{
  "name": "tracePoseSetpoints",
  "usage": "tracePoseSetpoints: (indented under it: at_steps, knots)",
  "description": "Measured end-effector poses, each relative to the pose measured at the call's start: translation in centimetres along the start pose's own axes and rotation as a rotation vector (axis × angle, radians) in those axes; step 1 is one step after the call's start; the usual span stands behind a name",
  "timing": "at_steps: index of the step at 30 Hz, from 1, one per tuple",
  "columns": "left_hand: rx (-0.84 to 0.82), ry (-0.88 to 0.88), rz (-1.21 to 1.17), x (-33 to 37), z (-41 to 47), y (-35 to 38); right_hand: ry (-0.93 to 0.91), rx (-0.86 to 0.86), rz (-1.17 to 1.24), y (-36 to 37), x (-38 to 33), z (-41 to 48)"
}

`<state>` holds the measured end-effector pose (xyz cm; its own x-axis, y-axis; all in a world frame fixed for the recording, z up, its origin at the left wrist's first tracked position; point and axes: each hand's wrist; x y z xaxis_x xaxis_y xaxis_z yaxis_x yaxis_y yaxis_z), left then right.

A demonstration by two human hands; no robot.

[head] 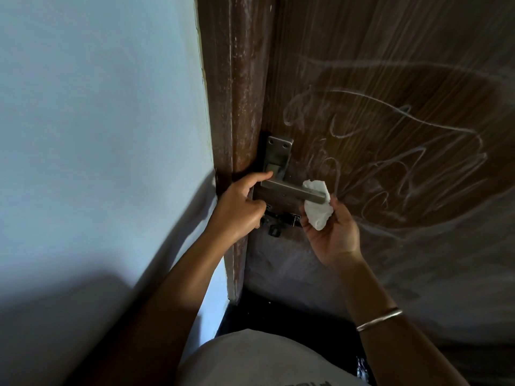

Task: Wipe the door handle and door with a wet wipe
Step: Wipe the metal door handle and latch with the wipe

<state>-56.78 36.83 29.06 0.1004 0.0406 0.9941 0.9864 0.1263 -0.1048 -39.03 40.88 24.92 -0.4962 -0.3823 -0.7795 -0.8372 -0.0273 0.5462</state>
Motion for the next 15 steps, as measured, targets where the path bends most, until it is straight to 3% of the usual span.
tracePoseSetpoints:
  at_steps: [5, 10, 15]
  knots:
    - [0.021, 0.032, 0.011, 0.1, 0.2, 0.3, -0.006, -0.026, -0.165, 1.9, 0.2, 1.2]
    - [0.020, 0.030, -0.003, -0.1, 0.3, 0.0, -0.011, -0.091, -0.161, 1.7, -0.3, 1.3]
    - [-0.004, 0.023, -0.005, 0.0, 0.0, -0.1, -0.105, 0.059, -0.375, 1.0, -1.8, 0.8]
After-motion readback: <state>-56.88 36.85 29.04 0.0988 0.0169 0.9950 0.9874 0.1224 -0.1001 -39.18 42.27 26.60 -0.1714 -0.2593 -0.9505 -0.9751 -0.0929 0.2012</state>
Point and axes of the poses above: each hand's wrist, its own z-axis towards the middle knuckle, its own y-axis out of the palm, x = y × z, and after that the axes turned 13 degrees about -z, right-handed
